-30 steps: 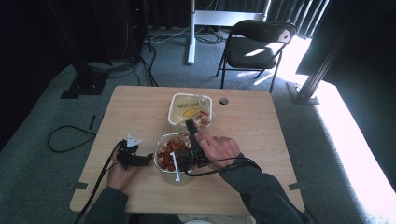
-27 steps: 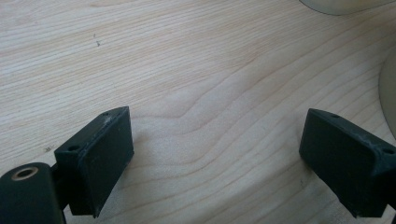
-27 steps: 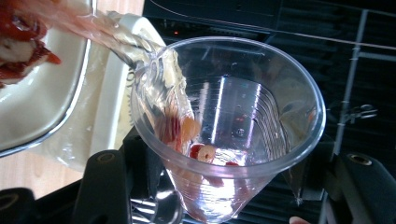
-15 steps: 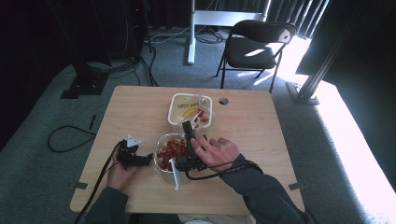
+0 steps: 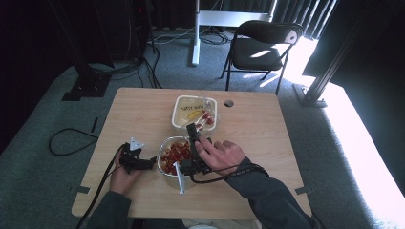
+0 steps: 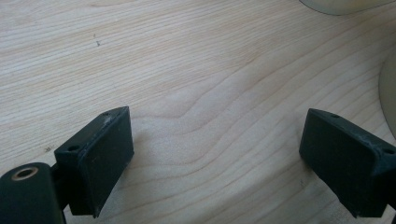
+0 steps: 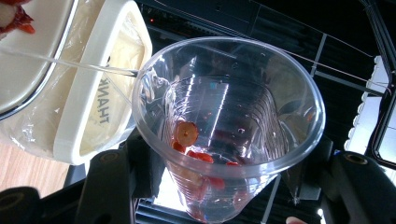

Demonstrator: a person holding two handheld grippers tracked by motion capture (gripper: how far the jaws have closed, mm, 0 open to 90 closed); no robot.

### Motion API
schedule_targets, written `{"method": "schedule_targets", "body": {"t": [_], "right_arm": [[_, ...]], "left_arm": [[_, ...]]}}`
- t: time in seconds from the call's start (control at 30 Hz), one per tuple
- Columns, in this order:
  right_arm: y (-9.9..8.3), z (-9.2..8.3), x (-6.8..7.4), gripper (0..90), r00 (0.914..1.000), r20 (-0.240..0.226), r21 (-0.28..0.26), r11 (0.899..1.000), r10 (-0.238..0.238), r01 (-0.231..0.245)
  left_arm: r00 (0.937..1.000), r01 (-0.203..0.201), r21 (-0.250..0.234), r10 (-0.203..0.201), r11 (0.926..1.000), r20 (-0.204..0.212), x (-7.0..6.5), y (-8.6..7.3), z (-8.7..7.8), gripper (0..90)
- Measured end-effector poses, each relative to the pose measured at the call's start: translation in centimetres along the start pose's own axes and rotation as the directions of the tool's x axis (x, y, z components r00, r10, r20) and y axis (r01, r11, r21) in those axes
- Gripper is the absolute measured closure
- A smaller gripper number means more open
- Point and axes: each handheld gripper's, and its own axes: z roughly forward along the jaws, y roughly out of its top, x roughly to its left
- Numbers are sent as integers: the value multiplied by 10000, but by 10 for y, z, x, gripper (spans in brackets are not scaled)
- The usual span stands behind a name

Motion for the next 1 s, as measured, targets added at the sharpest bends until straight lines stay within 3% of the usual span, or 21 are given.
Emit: {"method": "schedule_targets", "body": {"t": [1.0], "right_arm": [[3,1,2,411,9998,39,28,9998,-178,178]], "left_arm": [[10000,-3,5,3,10000,5,0,0,0,104]]}}
